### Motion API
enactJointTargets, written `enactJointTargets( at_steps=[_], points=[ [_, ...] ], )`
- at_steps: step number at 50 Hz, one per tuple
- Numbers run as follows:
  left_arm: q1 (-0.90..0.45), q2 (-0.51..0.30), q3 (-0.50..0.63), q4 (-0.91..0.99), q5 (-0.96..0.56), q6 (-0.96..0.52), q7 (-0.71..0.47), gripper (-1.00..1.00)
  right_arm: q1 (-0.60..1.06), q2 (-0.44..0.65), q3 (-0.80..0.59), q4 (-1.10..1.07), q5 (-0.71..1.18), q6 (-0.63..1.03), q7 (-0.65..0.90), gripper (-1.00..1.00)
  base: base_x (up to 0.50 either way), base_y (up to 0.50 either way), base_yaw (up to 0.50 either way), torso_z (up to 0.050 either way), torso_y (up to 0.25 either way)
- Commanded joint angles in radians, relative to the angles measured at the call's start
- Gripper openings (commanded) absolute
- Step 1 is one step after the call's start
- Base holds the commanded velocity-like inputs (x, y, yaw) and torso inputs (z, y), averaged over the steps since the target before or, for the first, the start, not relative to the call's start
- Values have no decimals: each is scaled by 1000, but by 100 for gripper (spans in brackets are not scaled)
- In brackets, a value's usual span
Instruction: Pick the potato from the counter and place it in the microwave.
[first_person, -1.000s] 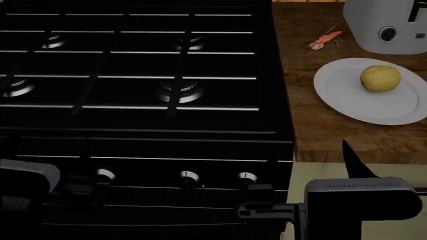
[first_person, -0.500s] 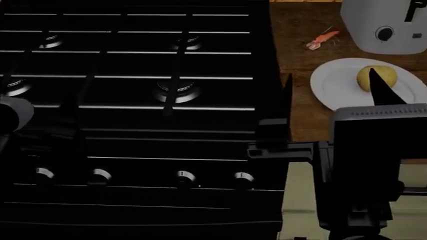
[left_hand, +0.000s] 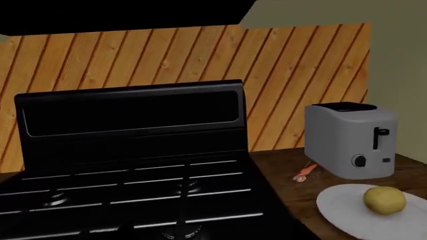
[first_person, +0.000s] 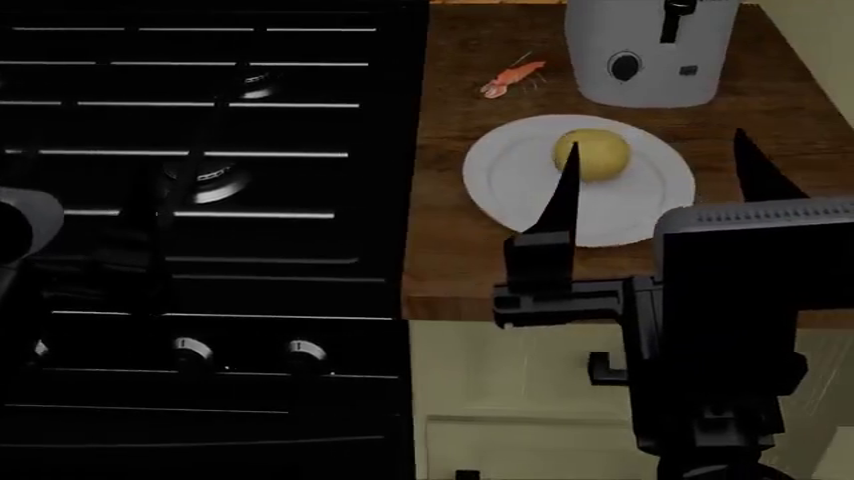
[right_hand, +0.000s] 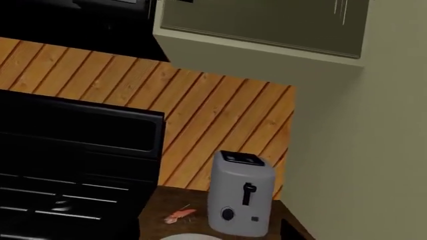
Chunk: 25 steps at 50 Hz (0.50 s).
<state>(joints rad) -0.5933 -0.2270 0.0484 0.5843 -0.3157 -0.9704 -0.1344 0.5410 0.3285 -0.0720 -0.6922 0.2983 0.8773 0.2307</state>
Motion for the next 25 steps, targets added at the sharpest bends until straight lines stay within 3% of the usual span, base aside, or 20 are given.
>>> enactJointTargets(
  at_steps=[1, 7, 14, 25],
  points=[
    [5, 17, -18, 2, 13, 1, 21, 100, -1, -12, 22, -1, 3, -1, -26, 100, 0, -500, 0, 0, 0],
    [13, 11, -16, 6, 12, 8, 19, 100, 0, -5, 4, 0, -1, -7, -30, 100, 0, -472, 0, 0, 0],
    [18, 6, -20, 12, 8, 12, 16, 100, 6, -16, 4, -4, 9, -4, -25, 100, 28, 0, 0, 0, 0],
    [12, 2, -15, 13, 3, 10, 12, 100, 0, -14, 15, -10, 18, -3, -21, 100, 459, 0, 0, 0, 0]
  ],
)
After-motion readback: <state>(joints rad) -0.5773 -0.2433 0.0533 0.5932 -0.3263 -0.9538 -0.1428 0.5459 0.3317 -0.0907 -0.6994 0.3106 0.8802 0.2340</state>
